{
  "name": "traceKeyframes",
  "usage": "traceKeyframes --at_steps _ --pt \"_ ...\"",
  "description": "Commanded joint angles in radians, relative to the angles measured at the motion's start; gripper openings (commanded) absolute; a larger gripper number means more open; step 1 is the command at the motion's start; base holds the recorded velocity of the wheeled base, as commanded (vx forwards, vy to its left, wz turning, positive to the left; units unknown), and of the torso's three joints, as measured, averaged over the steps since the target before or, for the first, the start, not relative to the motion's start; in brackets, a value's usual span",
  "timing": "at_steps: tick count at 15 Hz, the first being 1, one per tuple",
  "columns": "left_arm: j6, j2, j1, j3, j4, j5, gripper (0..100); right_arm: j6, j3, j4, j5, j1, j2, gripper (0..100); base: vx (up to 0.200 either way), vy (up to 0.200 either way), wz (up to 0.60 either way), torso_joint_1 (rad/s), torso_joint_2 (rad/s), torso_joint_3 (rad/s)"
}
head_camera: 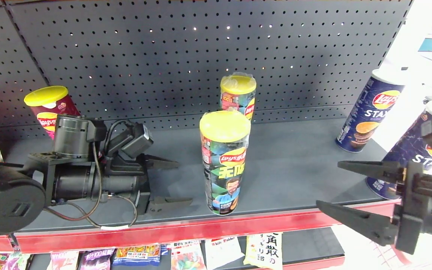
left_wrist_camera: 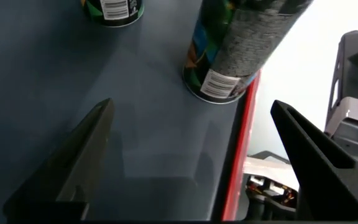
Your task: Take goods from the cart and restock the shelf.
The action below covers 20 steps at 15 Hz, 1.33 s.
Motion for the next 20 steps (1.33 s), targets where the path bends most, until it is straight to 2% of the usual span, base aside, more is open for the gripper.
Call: traceKeyframes --at_steps 1,9,12,18,20 --pt "0.001 0.043 -0.005 -0.018 -0.001 0.002 100 0.0 0.038 0.002 -0.018 0.007 -0.11 100 0.0 0.0 0.0 0.0 0.0 0.0" --pt "0.004 0.157 -0.022 -0.15 -0.001 0.023 100 0.0 0.047 0.003 -0.053 0.005 -0.166 100 0.0 0.0 0.0 0.0 0.0 0.0" --pt "0.004 0.169 -0.03 -0.171 -0.001 0.023 100 0.0 0.061 0.003 -0.055 0.005 -0.17 100 0.0 0.0 0.0 0.0 0.0 0.0" --pt "0.004 0.169 -0.028 -0.168 -0.001 0.023 100 0.0 0.064 0.003 -0.053 0.005 -0.172 100 0.0 0.0 0.0 0.0 0.0 0.0" --pt "0.004 0.124 -0.03 -0.118 0.001 0.011 100 0.001 0.067 0.003 -0.053 0.005 -0.169 100 0.0 0.0 0.0 0.0 0.0 0.0"
